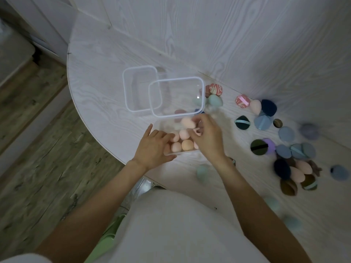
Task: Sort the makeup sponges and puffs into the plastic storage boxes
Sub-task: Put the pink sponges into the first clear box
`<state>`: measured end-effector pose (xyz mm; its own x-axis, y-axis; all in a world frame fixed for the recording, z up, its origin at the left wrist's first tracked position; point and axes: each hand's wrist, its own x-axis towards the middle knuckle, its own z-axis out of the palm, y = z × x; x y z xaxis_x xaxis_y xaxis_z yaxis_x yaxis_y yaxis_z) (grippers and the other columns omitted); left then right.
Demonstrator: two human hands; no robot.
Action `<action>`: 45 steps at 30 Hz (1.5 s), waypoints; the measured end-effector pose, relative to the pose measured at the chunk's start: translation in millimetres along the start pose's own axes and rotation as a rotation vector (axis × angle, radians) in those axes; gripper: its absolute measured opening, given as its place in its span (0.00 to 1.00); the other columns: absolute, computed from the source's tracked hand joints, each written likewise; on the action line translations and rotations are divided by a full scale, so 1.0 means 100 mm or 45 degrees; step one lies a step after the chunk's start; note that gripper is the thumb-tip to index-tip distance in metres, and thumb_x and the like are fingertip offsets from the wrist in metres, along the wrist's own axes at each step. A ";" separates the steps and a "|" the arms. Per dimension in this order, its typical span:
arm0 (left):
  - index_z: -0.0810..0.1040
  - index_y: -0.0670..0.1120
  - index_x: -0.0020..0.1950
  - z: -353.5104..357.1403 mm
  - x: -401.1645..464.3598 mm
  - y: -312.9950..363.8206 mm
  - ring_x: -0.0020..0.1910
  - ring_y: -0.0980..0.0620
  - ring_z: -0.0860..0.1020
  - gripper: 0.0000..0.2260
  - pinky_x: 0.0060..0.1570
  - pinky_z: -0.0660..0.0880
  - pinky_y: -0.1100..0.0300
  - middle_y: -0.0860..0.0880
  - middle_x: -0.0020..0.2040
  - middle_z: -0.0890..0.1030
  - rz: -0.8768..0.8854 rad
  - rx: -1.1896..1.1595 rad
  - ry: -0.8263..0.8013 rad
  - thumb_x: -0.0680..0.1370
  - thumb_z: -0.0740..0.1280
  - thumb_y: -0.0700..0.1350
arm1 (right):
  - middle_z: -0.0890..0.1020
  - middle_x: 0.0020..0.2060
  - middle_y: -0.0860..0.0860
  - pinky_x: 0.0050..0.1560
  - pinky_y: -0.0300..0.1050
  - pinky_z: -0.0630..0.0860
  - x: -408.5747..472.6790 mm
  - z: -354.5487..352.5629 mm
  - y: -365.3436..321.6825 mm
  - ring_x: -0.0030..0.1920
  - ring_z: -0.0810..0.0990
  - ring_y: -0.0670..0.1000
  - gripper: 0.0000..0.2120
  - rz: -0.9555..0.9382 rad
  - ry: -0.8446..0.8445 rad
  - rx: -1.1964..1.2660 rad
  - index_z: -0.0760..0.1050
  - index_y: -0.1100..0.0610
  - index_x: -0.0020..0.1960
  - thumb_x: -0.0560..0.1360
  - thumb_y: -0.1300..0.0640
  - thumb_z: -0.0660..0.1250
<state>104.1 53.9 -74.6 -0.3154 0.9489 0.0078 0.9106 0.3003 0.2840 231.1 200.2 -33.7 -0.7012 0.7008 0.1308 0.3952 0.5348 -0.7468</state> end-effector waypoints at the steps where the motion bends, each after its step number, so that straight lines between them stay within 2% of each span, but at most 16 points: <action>1: 0.79 0.46 0.56 0.00 -0.01 0.00 0.47 0.43 0.80 0.27 0.67 0.62 0.41 0.46 0.45 0.82 0.001 -0.006 0.008 0.61 0.77 0.57 | 0.80 0.47 0.50 0.44 0.42 0.75 0.01 0.11 -0.06 0.41 0.77 0.48 0.11 -0.096 -0.051 -0.045 0.76 0.58 0.49 0.68 0.62 0.73; 3: 0.80 0.46 0.54 0.01 -0.03 0.01 0.46 0.45 0.81 0.25 0.66 0.64 0.44 0.48 0.45 0.83 0.006 -0.031 0.035 0.61 0.77 0.56 | 0.82 0.42 0.51 0.44 0.48 0.76 0.07 0.32 -0.09 0.40 0.79 0.53 0.08 -0.281 -0.153 -0.223 0.78 0.58 0.46 0.68 0.62 0.72; 5: 0.80 0.47 0.52 0.02 -0.05 0.00 0.45 0.47 0.82 0.22 0.66 0.64 0.46 0.49 0.46 0.83 0.014 -0.072 0.069 0.62 0.77 0.54 | 0.82 0.41 0.54 0.39 0.51 0.78 0.14 0.48 -0.07 0.38 0.80 0.57 0.05 -0.354 -0.327 -0.322 0.79 0.60 0.46 0.70 0.64 0.69; 7: 0.80 0.47 0.51 0.02 -0.06 0.01 0.44 0.48 0.82 0.21 0.66 0.64 0.46 0.50 0.46 0.83 0.031 -0.090 0.098 0.62 0.77 0.53 | 0.82 0.43 0.56 0.39 0.55 0.78 0.22 0.56 -0.06 0.40 0.80 0.59 0.07 -0.379 -0.497 -0.410 0.79 0.61 0.48 0.72 0.65 0.64; 10: 0.81 0.47 0.50 0.04 -0.06 0.01 0.44 0.48 0.82 0.20 0.65 0.65 0.46 0.49 0.48 0.83 0.058 -0.081 0.110 0.63 0.76 0.53 | 0.83 0.46 0.56 0.46 0.48 0.73 0.31 0.55 -0.11 0.47 0.80 0.58 0.09 -0.423 -0.591 -0.605 0.78 0.59 0.52 0.74 0.63 0.63; 12: 0.81 0.47 0.50 0.06 -0.06 0.00 0.45 0.48 0.82 0.19 0.66 0.64 0.49 0.49 0.50 0.83 0.063 -0.083 0.103 0.63 0.76 0.54 | 0.82 0.45 0.53 0.44 0.43 0.67 0.35 0.54 -0.20 0.48 0.78 0.54 0.08 -0.478 -0.644 -0.758 0.77 0.57 0.51 0.75 0.61 0.61; 15: 0.81 0.46 0.49 0.06 -0.05 -0.01 0.45 0.48 0.82 0.18 0.66 0.60 0.52 0.48 0.48 0.83 0.066 -0.085 0.092 0.63 0.76 0.53 | 0.81 0.45 0.54 0.46 0.47 0.71 0.39 0.60 -0.33 0.47 0.78 0.55 0.07 -0.462 -0.737 -0.836 0.74 0.58 0.49 0.76 0.61 0.58; 18: 0.80 0.45 0.50 0.03 -0.06 0.01 0.46 0.48 0.82 0.20 0.66 0.64 0.47 0.47 0.47 0.83 0.055 -0.041 0.049 0.63 0.76 0.53 | 0.81 0.46 0.56 0.47 0.48 0.70 0.43 0.65 -0.41 0.48 0.78 0.56 0.07 -0.369 -0.808 -0.841 0.75 0.59 0.48 0.76 0.62 0.57; 22: 0.77 0.45 0.59 -0.03 -0.10 0.00 0.56 0.45 0.78 0.28 0.67 0.62 0.43 0.46 0.57 0.80 0.010 -0.011 -0.006 0.64 0.76 0.56 | 0.81 0.42 0.54 0.43 0.45 0.69 0.45 0.61 -0.37 0.44 0.79 0.55 0.08 -0.302 -0.867 -0.826 0.78 0.59 0.43 0.74 0.62 0.59; 26: 0.78 0.47 0.59 -0.12 -0.22 -0.08 0.58 0.43 0.76 0.29 0.65 0.64 0.43 0.48 0.57 0.79 0.011 0.065 0.103 0.64 0.75 0.60 | 0.81 0.38 0.51 0.39 0.43 0.70 0.42 0.62 -0.25 0.40 0.80 0.52 0.08 -0.269 -0.845 -0.746 0.76 0.54 0.41 0.74 0.61 0.59; 29: 0.78 0.47 0.58 -0.14 -0.30 -0.13 0.59 0.42 0.74 0.29 0.63 0.65 0.43 0.49 0.57 0.79 -0.033 0.114 0.150 0.64 0.73 0.62 | 0.82 0.43 0.52 0.40 0.45 0.72 0.39 0.61 -0.25 0.44 0.80 0.54 0.09 -0.294 -0.752 -0.760 0.77 0.54 0.49 0.77 0.61 0.58; 32: 0.78 0.46 0.59 -0.10 -0.32 -0.12 0.58 0.43 0.75 0.27 0.64 0.65 0.42 0.49 0.56 0.80 -0.057 0.113 0.109 0.67 0.71 0.61 | 0.80 0.44 0.54 0.37 0.45 0.65 0.33 0.59 -0.28 0.44 0.79 0.56 0.08 -0.288 -0.628 -0.768 0.74 0.58 0.53 0.77 0.60 0.58; 35: 0.77 0.42 0.60 -0.05 -0.32 -0.12 0.58 0.43 0.76 0.26 0.68 0.61 0.47 0.46 0.58 0.80 -0.016 0.013 0.113 0.70 0.69 0.58 | 0.81 0.44 0.54 0.38 0.44 0.63 0.32 0.62 -0.35 0.44 0.78 0.55 0.07 -0.315 -0.659 -0.824 0.75 0.58 0.48 0.77 0.59 0.58; 38: 0.76 0.41 0.62 -0.06 -0.32 -0.14 0.60 0.44 0.75 0.28 0.70 0.56 0.53 0.45 0.60 0.79 -0.026 -0.063 0.072 0.72 0.60 0.60 | 0.81 0.43 0.54 0.39 0.44 0.62 0.34 0.65 -0.39 0.44 0.78 0.54 0.08 -0.289 -0.775 -0.820 0.76 0.58 0.45 0.76 0.60 0.58; 43: 0.76 0.40 0.62 -0.07 -0.31 -0.15 0.60 0.43 0.75 0.27 0.68 0.59 0.49 0.44 0.60 0.79 -0.011 -0.101 0.070 0.69 0.74 0.54 | 0.80 0.42 0.52 0.46 0.47 0.70 0.34 0.59 -0.36 0.47 0.77 0.52 0.10 -0.229 -0.824 -0.728 0.78 0.57 0.46 0.77 0.58 0.59; 45: 0.76 0.40 0.62 -0.08 -0.31 -0.14 0.61 0.43 0.75 0.27 0.68 0.59 0.49 0.44 0.59 0.79 -0.020 -0.099 0.053 0.69 0.74 0.53 | 0.77 0.40 0.50 0.45 0.48 0.70 0.34 0.56 -0.32 0.47 0.77 0.50 0.10 -0.153 -0.829 -0.652 0.78 0.57 0.46 0.77 0.59 0.58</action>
<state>98.7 19.1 -71.4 -0.3416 0.9389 0.0422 0.8825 0.3050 0.3580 161.3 179.8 -41.9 -0.8965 0.2962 -0.3295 0.4059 0.8471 -0.3431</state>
